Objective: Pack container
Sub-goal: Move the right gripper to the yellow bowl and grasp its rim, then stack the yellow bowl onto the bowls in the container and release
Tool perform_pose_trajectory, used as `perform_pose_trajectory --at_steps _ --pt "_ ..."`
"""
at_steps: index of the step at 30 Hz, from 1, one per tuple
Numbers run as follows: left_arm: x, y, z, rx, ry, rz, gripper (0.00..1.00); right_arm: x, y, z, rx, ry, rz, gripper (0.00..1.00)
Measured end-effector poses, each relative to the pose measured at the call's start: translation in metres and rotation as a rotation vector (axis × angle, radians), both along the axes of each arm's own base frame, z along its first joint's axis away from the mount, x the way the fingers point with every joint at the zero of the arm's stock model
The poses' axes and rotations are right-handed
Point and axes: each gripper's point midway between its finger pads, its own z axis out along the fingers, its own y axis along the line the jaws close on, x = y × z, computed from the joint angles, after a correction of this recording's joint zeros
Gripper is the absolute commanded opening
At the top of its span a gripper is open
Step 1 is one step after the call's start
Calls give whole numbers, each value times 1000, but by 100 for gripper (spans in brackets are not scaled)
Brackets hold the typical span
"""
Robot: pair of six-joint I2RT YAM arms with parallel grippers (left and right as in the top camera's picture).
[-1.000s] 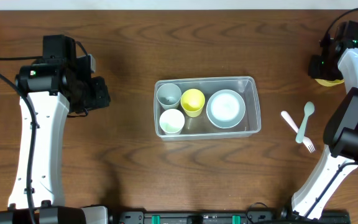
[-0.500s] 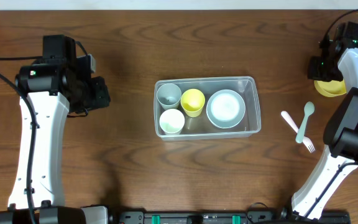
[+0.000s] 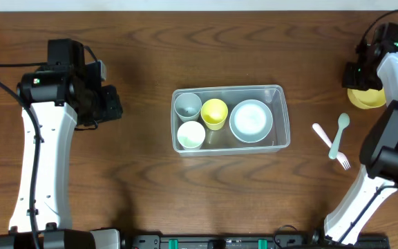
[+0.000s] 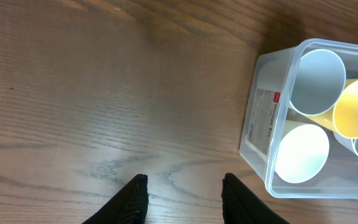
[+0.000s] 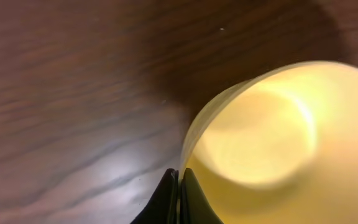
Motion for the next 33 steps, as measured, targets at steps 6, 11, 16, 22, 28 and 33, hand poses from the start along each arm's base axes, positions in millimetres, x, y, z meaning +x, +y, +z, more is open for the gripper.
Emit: perform_pose_trajectory --at_steps 6,11,16,22,28,33 --pt "0 0 0 0 0 0 40 -12 67 113 -33 -152 159 1" --pt "0 0 0 0 0 0 40 -51 176 198 -28 -289 421 1" --pt "0 0 0 0 0 0 41 -90 251 202 17 -239 610 1" --pt "0 0 0 0 0 0 40 -116 304 172 53 -148 709 1" --pt "0 0 0 0 0 0 41 -134 321 128 60 -60 734 1" --pt "0 0 0 0 0 0 40 -143 331 106 58 -22 764 1"
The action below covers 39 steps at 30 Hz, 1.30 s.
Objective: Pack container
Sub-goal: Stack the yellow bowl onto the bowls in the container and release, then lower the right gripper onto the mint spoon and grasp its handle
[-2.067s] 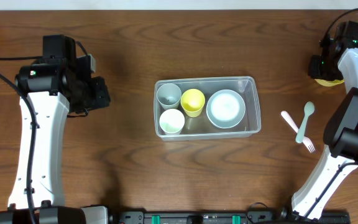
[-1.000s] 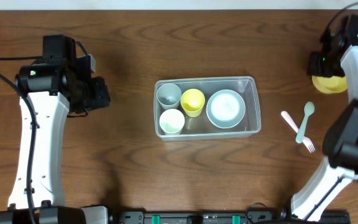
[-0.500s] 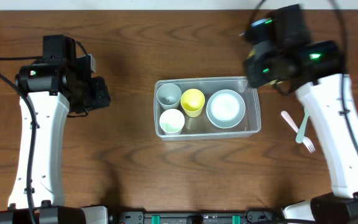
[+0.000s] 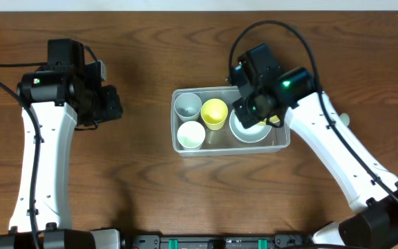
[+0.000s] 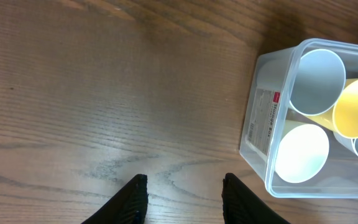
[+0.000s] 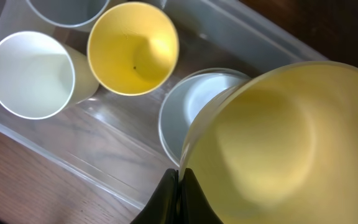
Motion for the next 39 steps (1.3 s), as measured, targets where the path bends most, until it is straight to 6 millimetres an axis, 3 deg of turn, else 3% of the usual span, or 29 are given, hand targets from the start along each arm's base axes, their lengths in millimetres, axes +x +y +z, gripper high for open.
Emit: perform_pose_trajectory --at_steps 2,4,5,13,18,24,26,29,32,36,39 --pt "0 0 0 0 0 0 41 -2 2 -2 -1 3 5 16" --pt "0 0 0 0 0 0 40 -1 2 -2 -1 1 5 55" --pt "0 0 0 0 0 0 40 -1 2 -2 0 3 -3 57" --pt "-1 0 0 0 4 0 40 -1 2 -2 0 3 -7 53" --pt "-1 0 0 0 4 0 40 -1 2 -2 2 3 -9 45" --pt "-1 0 0 0 4 0 40 8 -9 -1 -26 -25 -109 50" --pt "-1 0 0 0 4 0 41 15 -22 1 -39 -38 -174 59" --pt "-1 0 0 0 4 0 41 35 -62 12 -33 -78 -333 68" --pt "-1 0 0 0 4 0 41 55 -130 32 -8 -138 -563 70" --pt "-1 0 0 0 5 0 41 54 -226 41 5 -143 -841 73" --pt "-2 0 -1 0 8 0 40 47 -268 27 7 -92 -960 73"
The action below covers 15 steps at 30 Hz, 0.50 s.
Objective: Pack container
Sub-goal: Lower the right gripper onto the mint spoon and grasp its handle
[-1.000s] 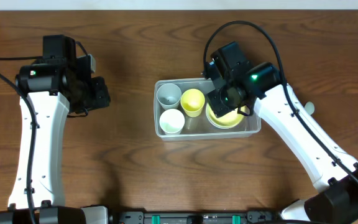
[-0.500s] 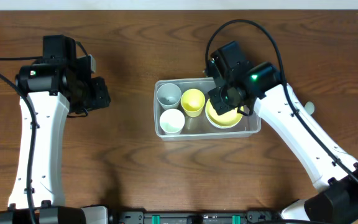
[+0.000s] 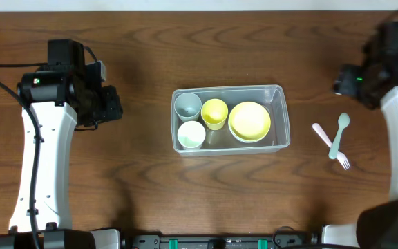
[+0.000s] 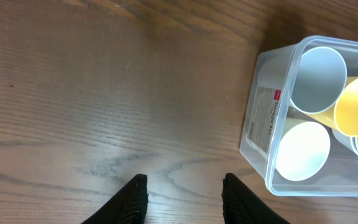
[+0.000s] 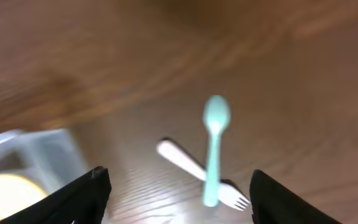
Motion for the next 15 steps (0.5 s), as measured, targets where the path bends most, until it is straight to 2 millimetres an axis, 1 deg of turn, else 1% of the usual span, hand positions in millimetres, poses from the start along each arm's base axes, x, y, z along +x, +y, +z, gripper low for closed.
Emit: perform_pose_trajectory --at_steps 2,4,6,9,12,14,15 --pt "-1 0 0 0 4 0 40 -3 -16 -18 20 46 -44 73" --pt "-2 0 0 -1 8 0 40 -5 -27 -47 48 118 -76 73" --pt "-2 0 -1 -1 10 0 41 -9 -33 -77 76 198 -96 72" --pt "-3 0 -1 -1 13 0 41 -14 -36 -119 113 312 -110 72" --pt "-3 0 -1 -1 14 0 40 -18 -35 -148 137 385 -111 72" --pt "-3 0 -1 -1 14 0 41 -17 -34 -162 147 409 -110 72" --pt "-3 0 -1 -1 14 0 40 -17 -34 -165 150 412 -110 72"
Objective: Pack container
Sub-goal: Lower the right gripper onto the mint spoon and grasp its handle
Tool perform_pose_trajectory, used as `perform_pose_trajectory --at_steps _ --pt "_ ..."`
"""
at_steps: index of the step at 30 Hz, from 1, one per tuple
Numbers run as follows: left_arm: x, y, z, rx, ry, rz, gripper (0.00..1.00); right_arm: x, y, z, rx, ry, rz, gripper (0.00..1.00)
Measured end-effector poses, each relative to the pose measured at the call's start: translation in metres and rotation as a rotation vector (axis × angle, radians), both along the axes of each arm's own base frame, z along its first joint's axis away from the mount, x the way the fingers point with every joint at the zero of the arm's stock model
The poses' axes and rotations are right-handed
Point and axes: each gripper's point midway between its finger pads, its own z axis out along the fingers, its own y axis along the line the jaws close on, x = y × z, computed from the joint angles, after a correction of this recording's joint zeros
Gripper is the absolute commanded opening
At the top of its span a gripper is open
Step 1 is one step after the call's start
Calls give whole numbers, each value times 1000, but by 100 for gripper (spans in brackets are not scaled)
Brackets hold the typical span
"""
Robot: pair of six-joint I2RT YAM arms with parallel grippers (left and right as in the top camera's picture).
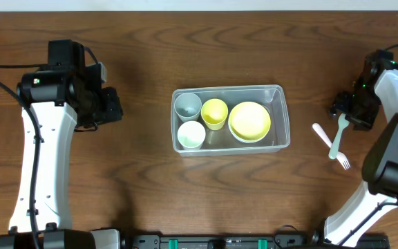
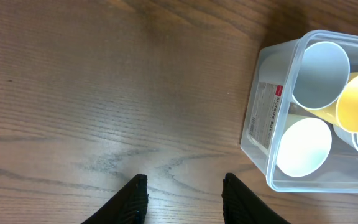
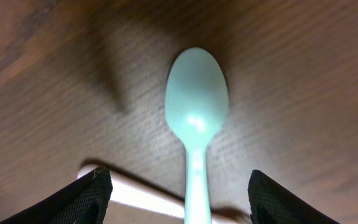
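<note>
The clear plastic container at mid-table holds a grey cup, a yellow cup, a white cup and a yellow bowl. To its right a teal spoon lies crossed over a pale pink fork. My right gripper is open and low over the spoon, one finger on each side of its handle, with the fork's handle beneath. My left gripper is open over bare wood, left of the container.
The left arm runs along the left side of the wooden table. The right arm's base stands close to the spoon and fork at the right edge.
My right gripper, still open, was higher above the spoon and fork and is now low over the spoon's bowl end. The left arm has hardly moved.
My right gripper was shut on the yellow bowl's rim at the table's far right. Then it held the bowl over the pale bowl in the container. Later the bowl lay in the container, the gripper open above the cutlery, now low over the spoon.
</note>
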Motion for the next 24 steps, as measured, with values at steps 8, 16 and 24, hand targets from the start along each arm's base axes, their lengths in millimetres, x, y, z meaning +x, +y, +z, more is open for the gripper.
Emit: perform_pose_trajectory --at_steps 8,16,24 --pt "0 0 0 0 0 0 40 7 -5 -9 -5 -18 -6 73" --pt "0 0 0 0 0 0 41 3 -20 -9 -7 -23 -49 72" --pt "0 0 0 0 0 0 41 -21 -13 -30 19 36 -55 73"
